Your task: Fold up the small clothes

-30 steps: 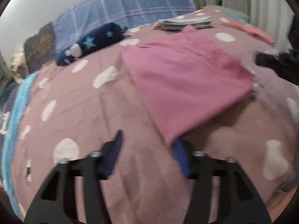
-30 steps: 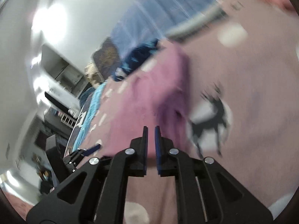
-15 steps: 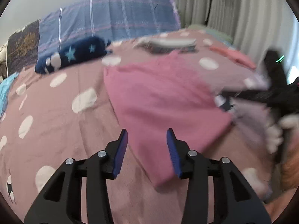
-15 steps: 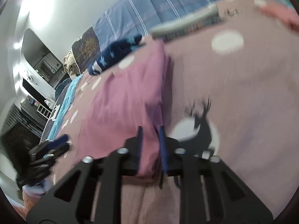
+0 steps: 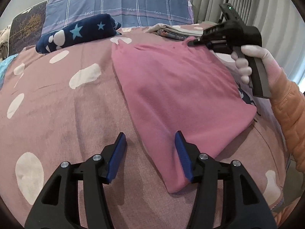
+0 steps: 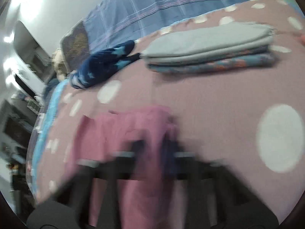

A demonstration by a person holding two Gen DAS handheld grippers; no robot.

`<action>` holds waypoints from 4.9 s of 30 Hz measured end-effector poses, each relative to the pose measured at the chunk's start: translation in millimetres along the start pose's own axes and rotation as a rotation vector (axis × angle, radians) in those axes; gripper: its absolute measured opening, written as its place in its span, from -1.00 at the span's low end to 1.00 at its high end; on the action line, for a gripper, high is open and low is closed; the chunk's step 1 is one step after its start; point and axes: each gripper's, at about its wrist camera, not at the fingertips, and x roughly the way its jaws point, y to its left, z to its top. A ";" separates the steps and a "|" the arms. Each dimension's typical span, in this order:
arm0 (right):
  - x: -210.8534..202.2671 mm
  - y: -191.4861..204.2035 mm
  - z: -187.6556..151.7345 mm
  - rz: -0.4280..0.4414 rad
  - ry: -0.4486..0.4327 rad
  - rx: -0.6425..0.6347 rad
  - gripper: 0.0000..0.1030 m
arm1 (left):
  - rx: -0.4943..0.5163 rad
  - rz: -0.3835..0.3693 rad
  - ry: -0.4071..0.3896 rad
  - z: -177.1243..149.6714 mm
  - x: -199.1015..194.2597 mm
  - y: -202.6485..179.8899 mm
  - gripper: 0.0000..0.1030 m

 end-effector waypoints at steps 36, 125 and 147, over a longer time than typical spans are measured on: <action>137.9 158.1 24.7 -0.005 0.225 -0.270 -0.98 | -0.049 -0.079 -0.001 0.7 3.4 11.3 0.19; -7.4 3.9 -63.5 0.064 0.101 -0.095 0.12 | -0.145 -0.352 0.065 107.8 99.6 48.3 0.41; -104.4 67.8 -57.7 0.038 -0.202 -0.254 -0.65 | 0.062 -0.291 -0.180 153.5 5.5 -9.4 -0.54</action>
